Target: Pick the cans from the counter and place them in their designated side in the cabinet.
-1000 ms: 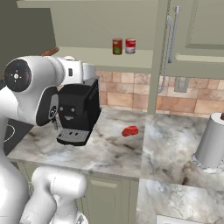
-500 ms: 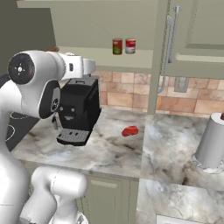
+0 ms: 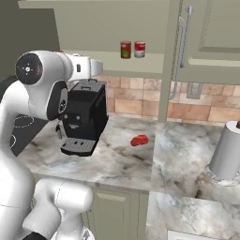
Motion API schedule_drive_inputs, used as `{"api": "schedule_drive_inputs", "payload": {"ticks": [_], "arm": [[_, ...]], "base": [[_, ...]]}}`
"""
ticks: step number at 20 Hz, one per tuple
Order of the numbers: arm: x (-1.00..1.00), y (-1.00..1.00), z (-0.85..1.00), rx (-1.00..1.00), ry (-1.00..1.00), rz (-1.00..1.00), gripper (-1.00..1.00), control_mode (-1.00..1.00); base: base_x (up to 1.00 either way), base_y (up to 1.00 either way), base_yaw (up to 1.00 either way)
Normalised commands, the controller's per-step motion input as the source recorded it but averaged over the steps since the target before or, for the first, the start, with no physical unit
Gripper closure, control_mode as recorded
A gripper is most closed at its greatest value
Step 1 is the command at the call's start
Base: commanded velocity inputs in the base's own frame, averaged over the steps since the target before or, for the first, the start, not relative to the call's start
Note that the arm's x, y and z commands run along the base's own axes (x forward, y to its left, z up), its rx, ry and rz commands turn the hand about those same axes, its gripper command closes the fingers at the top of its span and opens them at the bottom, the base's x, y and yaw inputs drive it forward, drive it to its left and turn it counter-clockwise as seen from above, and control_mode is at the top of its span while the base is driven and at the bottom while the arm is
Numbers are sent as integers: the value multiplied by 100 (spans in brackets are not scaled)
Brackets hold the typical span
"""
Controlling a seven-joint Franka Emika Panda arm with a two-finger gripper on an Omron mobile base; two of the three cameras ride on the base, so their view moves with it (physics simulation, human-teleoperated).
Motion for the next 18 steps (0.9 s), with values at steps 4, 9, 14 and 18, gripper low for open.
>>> {"api": "schedule_drive_inputs", "payload": {"ticks": [4,9,14,18], "arm": [[30,8,0,0,0,0,100,-100],[30,4,0,0,0,0,100,-100],[31,6,0,0,0,0,100,-100],[35,9,0,0,0,0,100,-100]], "base": [[0,0,0],[0,0,0],[0,0,0],[0,0,0]]}}
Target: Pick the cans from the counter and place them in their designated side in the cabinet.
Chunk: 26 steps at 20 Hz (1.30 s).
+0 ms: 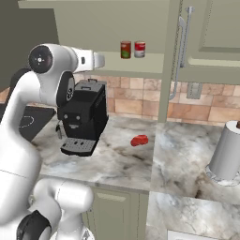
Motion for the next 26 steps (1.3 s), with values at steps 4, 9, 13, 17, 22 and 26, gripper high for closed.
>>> {"api": "schedule_drive_inputs", "payload": {"ticks": [4,9,13,17,22,26], "arm": [[36,10,0,0,0,0,100,-100],[37,4,-6,0,0,0,100,-100],[40,1,-10,0,1,0,100,-100],[43,1,-10,0,3,0,100,-100],[41,1,-5,0,3,0,100,-100],[38,0,0,0,2,0,100,-100]], "base": [[0,0,0],[0,0,0],[0,0,0],[0,0,0],[0,0,0],[0,0,0]]}}
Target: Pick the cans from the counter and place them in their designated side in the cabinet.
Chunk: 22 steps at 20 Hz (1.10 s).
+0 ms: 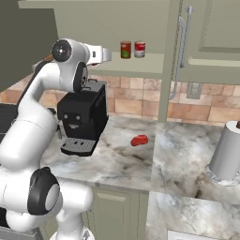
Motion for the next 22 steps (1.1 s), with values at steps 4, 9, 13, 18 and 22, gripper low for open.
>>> {"api": "schedule_drive_inputs", "payload": {"ticks": [4,9,13,18,22], "arm": [[32,0,-1,0,1,0,100,-100],[29,0,-6,0,1,0,100,-100],[26,0,-5,0,1,0,100,-100],[25,0,-7,0,0,0,100,-100],[21,-1,-1,0,0,0,100,-100]], "base": [[0,0,0],[0,0,0],[0,0,0],[0,0,0],[0,0,0]]}}
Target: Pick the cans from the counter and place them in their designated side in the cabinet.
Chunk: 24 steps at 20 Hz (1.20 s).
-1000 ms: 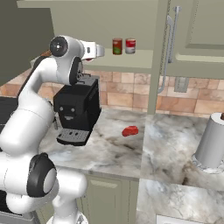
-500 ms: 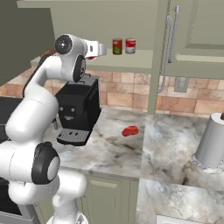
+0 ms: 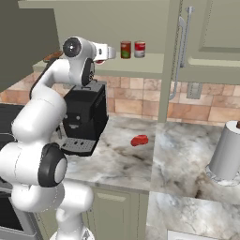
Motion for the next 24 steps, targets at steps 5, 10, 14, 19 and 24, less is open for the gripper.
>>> {"api": "schedule_drive_inputs", "payload": {"ticks": [5,10,14,19,24], "arm": [[21,-3,0,0,0,0,100,-100],[22,-5,0,0,0,0,100,-100],[22,-7,-2,0,3,0,100,-100],[23,-7,-6,0,4,0,100,-100],[23,-6,-11,0,4,0,100,-100]], "base": [[0,0,0],[0,0,0],[0,0,0],[0,0,0],[0,0,0]]}}
